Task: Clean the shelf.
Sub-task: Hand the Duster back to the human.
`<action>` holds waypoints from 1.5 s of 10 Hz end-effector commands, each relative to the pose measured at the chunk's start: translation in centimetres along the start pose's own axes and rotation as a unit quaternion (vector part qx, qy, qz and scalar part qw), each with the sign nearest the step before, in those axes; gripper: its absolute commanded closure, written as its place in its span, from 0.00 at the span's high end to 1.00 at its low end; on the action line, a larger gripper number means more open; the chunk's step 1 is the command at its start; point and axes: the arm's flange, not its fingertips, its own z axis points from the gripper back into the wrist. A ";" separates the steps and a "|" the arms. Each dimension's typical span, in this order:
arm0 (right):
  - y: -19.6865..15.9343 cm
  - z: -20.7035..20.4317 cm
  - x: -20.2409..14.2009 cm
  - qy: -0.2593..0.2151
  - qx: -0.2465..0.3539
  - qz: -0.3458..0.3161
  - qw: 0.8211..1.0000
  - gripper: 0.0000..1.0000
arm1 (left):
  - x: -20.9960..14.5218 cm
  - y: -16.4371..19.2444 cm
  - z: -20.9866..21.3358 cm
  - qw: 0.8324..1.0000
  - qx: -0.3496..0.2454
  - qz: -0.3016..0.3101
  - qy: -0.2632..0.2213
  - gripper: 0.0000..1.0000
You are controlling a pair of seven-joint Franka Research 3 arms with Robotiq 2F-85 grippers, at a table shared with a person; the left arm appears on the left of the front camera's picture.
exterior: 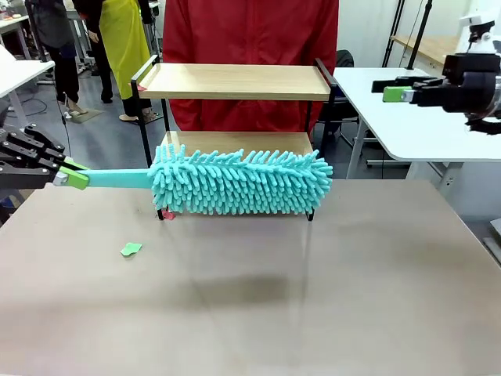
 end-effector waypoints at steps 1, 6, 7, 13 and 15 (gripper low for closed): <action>1.3 -4.4 0.1 -0.046 0.003 0.024 0.999 1.00 | 0.3 -0.3 0.9 1.000 0.006 -0.008 -0.009 0.14; 3.8 -9.1 -4.8 -0.086 0.079 -0.011 0.993 1.00 | 0.3 -0.3 0.9 1.000 0.006 -0.008 -0.009 0.14; 4.1 -9.6 -5.7 -0.084 0.116 -0.030 0.989 1.00 | 0.3 -0.3 0.9 1.000 0.006 -0.008 -0.009 0.14; 5.8 -13.1 -11.0 -0.056 0.154 0.003 0.986 1.00 | 0.3 -0.3 0.9 1.000 0.006 -0.008 -0.009 0.14; 6.1 -13.7 -12.7 -0.056 0.141 0.014 0.988 1.00 | 0.3 -0.3 0.9 1.000 0.006 -0.008 -0.009 0.14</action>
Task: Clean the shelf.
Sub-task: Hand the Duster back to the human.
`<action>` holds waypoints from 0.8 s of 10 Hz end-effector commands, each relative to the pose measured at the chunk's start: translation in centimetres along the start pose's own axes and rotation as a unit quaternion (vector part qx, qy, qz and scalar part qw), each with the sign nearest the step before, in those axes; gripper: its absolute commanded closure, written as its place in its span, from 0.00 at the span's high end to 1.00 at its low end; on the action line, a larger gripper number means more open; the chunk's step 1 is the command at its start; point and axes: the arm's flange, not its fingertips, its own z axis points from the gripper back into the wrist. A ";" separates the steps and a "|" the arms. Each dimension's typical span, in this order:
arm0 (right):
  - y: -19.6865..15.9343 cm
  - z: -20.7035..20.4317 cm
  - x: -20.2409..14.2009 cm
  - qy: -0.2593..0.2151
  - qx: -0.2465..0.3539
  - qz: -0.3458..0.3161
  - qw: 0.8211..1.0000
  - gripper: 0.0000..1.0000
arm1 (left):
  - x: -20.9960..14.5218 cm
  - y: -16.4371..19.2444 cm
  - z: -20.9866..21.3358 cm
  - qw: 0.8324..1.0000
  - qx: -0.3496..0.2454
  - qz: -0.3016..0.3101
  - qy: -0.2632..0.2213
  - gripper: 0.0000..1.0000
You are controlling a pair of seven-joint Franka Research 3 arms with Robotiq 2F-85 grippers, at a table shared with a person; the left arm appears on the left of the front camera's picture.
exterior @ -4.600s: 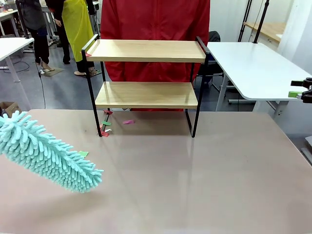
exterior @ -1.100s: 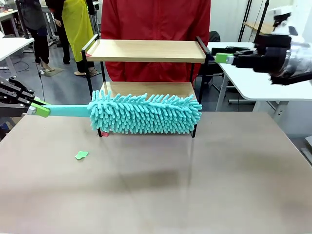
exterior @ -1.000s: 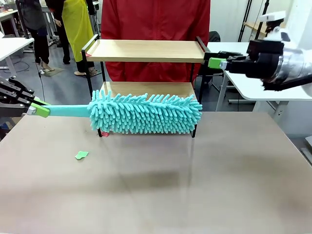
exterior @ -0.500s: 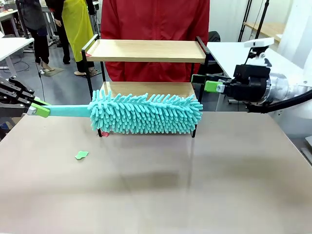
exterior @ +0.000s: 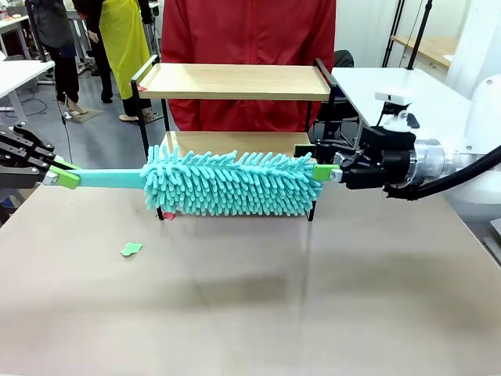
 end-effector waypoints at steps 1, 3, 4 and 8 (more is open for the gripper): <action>0.0 -1.3 -2.1 -0.005 -0.020 0.012 1.000 1.00 | 0.2 0.3 -0.1 1.000 -0.002 -0.010 -0.019 0.14; 0.1 -2.4 -3.7 0.015 -0.023 0.008 1.000 1.00 | 0.2 0.3 -0.1 1.000 -0.002 -0.010 -0.019 0.14; 0.1 -2.7 -3.8 0.016 -0.024 0.011 1.000 1.00 | 0.2 0.3 -0.1 1.000 -0.002 -0.010 -0.019 0.14; -0.3 -3.6 -4.0 0.007 -0.020 0.003 1.000 1.00 | 0.2 0.3 -0.1 1.000 -0.002 -0.010 -0.019 0.14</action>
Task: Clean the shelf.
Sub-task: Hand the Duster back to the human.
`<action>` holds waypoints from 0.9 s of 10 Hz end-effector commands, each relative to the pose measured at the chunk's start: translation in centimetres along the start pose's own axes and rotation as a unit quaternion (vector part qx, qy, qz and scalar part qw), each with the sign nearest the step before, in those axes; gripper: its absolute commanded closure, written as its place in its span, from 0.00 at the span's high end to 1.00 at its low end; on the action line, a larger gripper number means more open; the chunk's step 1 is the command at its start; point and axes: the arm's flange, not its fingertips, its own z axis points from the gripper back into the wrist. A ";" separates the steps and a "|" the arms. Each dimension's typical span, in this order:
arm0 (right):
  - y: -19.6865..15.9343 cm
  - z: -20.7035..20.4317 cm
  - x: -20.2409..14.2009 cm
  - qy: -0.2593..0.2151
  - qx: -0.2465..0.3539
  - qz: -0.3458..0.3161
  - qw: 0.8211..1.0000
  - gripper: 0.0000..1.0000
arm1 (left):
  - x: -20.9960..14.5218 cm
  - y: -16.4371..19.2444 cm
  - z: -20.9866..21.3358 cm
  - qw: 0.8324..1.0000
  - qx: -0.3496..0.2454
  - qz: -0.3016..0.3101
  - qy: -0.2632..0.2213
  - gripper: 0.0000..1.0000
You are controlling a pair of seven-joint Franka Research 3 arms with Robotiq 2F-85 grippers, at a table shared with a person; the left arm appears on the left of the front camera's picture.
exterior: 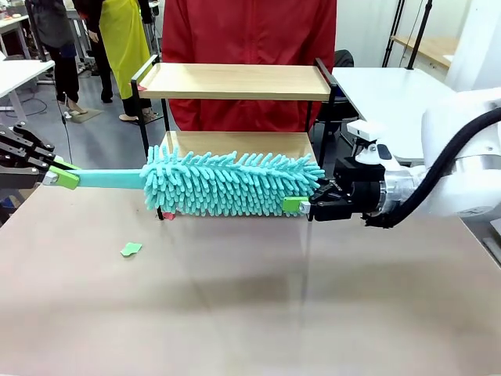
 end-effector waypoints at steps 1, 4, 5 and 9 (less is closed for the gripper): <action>-0.3 -0.1 1.2 -0.006 -0.003 0.018 1.000 1.00 | 0.2 0.3 -0.1 1.000 -0.002 -0.009 -0.019 0.14; -0.5 0.3 1.3 -0.020 0.000 0.009 1.000 0.35 | 0.2 0.3 -0.1 1.000 -0.002 -0.009 -0.019 0.14; -0.4 0.3 1.3 -0.025 0.001 0.011 1.000 0.00 | 0.2 0.3 -0.1 1.000 -0.002 -0.009 -0.019 0.14; -0.5 0.5 1.1 -0.031 0.009 -0.004 0.999 0.07 | 0.2 0.3 -0.1 1.000 -0.002 -0.009 -0.019 0.14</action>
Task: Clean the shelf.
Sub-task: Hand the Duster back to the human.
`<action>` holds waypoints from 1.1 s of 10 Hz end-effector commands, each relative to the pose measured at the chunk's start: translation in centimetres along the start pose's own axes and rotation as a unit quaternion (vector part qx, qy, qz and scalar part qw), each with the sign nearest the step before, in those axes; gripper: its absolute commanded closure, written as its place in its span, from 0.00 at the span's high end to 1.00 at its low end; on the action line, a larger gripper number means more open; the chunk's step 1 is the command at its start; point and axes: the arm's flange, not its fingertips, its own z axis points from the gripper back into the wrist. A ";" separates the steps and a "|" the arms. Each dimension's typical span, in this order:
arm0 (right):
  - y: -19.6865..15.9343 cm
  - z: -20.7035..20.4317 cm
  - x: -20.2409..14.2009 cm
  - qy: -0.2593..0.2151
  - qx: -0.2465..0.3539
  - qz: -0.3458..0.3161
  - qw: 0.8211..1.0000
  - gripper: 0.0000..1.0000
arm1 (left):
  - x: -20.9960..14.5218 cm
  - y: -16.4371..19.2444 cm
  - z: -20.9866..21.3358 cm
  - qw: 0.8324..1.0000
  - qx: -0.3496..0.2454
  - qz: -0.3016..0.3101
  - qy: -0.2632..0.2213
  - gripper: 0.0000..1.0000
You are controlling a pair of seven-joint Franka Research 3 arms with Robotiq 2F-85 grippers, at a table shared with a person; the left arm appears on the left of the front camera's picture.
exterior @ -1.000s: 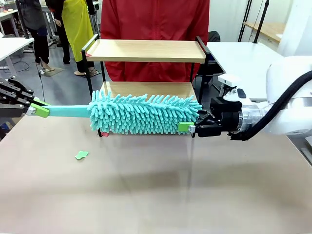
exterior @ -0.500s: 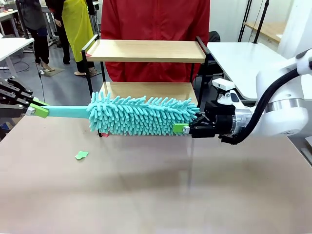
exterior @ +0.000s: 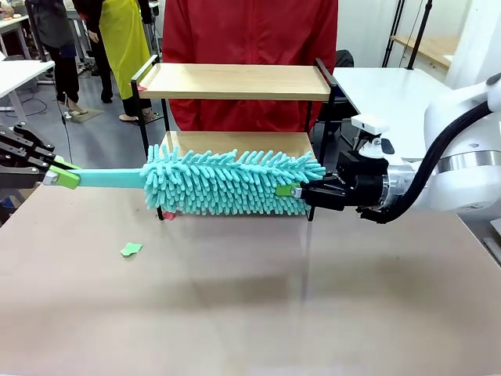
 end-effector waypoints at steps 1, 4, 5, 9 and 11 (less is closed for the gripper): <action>0.1 -0.2 0.4 -0.016 0.003 -0.015 1.000 0.00 | 0.3 0.3 -0.1 1.000 0.000 -0.011 -0.014 0.14; 0.1 -0.3 0.4 -0.011 0.013 -0.012 1.000 0.00 | 0.3 0.3 -0.1 1.000 0.000 -0.011 -0.014 0.14; 0.1 -0.3 0.4 -0.009 0.015 -0.007 1.000 0.00 | 0.3 0.3 -0.1 1.000 0.000 -0.011 -0.014 0.14; 0.1 0.0 0.0 -0.002 0.007 -0.001 1.000 0.00 | 1.0 0.0 0.5 0.999 -0.006 0.018 -0.041 0.72; 0.1 0.0 0.0 -0.002 0.007 -0.001 1.000 0.00 | 1.8 0.8 3.2 0.994 0.011 0.042 -0.097 1.00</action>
